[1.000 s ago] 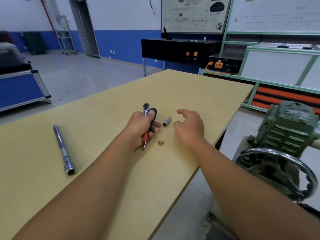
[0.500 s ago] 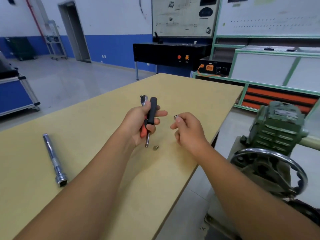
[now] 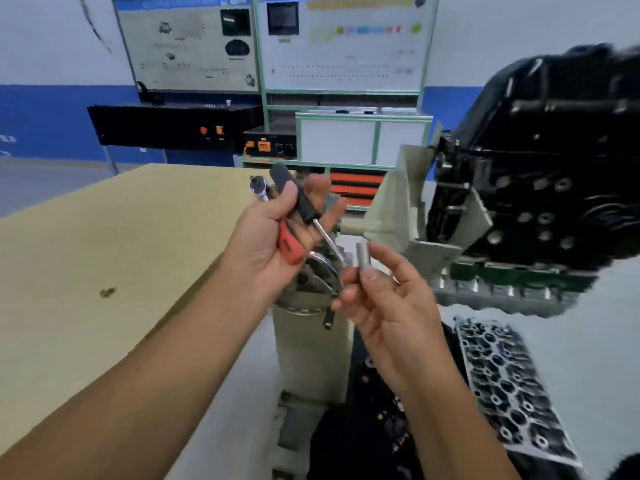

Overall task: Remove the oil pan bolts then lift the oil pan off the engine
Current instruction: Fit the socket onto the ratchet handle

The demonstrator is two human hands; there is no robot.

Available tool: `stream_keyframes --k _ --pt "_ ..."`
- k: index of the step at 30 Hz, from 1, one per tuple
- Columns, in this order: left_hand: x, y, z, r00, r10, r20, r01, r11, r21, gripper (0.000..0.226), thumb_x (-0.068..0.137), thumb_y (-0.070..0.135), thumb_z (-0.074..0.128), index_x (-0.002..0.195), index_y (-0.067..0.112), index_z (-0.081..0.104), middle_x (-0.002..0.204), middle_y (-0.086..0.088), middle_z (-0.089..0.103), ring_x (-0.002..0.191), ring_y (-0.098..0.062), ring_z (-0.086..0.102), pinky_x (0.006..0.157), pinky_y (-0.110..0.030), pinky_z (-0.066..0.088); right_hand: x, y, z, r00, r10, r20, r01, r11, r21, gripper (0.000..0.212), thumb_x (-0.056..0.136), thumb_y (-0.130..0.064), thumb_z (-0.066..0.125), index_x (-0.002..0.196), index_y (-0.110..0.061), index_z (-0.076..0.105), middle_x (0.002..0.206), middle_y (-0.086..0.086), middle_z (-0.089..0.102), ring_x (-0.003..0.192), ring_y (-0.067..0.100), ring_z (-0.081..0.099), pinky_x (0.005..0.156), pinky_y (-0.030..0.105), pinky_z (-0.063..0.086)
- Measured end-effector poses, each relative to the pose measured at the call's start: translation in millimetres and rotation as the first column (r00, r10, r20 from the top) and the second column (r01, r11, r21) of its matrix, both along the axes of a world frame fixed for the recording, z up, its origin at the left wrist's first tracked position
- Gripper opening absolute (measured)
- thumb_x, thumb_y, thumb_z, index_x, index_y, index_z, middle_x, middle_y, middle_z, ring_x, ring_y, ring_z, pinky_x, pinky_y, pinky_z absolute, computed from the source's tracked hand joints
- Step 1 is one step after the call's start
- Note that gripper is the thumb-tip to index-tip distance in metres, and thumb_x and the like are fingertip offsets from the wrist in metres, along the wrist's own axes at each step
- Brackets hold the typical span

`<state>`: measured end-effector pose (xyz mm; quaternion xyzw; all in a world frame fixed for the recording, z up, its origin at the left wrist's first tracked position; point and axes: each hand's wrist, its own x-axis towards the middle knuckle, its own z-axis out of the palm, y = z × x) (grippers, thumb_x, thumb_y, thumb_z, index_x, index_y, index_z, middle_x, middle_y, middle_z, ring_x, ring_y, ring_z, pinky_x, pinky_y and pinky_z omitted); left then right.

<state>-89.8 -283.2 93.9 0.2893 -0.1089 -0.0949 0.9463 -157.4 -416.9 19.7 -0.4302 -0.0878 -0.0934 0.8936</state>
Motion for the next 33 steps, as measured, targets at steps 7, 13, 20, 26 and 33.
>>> stream_keyframes --k 7,13,20,26,33 --pt "-46.9 -137.0 -5.4 0.993 -0.078 0.09 0.085 0.993 -0.084 0.016 0.107 0.015 0.042 0.11 0.008 0.055 0.095 -0.01 0.075 0.094 -0.02 0.076 0.074 -0.055 0.063 -81.0 -125.2 14.5 0.946 -0.322 0.042 0.324 0.945 -0.05 0.017 0.076 -0.013 0.079 0.091 -0.007 0.074 0.067 0.004 0.058 0.051 0.012 0.043 0.051 0.025 0.044" --pt "-60.7 -202.8 -0.6 0.967 -0.167 0.192 0.193 0.974 -0.122 0.016 0.105 0.017 0.044 0.105 0.008 0.057 0.096 -0.013 0.074 0.095 -0.024 0.076 0.074 -0.054 0.062 -86.5 -195.1 17.4 0.95 -0.292 0.11 0.31 0.921 -0.234 0.024 0.09 -0.028 0.067 0.099 -0.005 0.067 0.099 0.013 0.074 0.076 0.021 0.071 0.068 0.034 0.059" --pt "-43.9 -238.1 -50.0 0.968 -0.119 0.221 0.117 0.993 0.026 0.034 0.103 0.028 0.05 0.116 0.0 0.063 0.109 -0.013 0.075 0.11 -0.024 0.073 0.08 -0.055 0.061 -51.1 -240.7 -8.7 0.986 -0.093 0.138 0.145 0.886 -0.441 0.013 0.099 -0.021 0.063 0.092 -0.01 0.063 0.083 0.018 0.07 0.052 0.025 0.062 0.055 0.038 0.057" --pt "-27.7 -220.6 -69.1 0.969 0.019 0.246 -0.04 0.996 0.081 0.05 0.092 0.026 0.061 0.137 0.01 0.045 0.111 -0.018 0.073 0.109 -0.034 0.073 0.074 -0.054 0.062 -26.4 -247.4 -43.5 0.969 -0.162 0.189 0.245 0.749 -0.615 0.02 0.103 -0.026 0.055 0.093 -0.021 0.072 0.061 0.005 0.048 0.045 0.021 0.041 0.048 0.033 0.043" --pt "-29.9 -207.1 -73.1 0.936 0.204 0.286 -0.244 0.963 0.112 0.053 0.095 0.026 0.059 0.138 0.004 0.038 0.107 -0.015 0.073 0.109 -0.034 0.073 0.076 -0.056 0.061 -17.4 -233.9 -53.7 0.989 -0.088 0.122 0.136 0.867 -0.479 0.027 0.099 -0.023 0.059 0.114 -0.004 0.071 0.066 0.013 0.036 0.049 0.02 0.032 0.047 0.031 0.035"
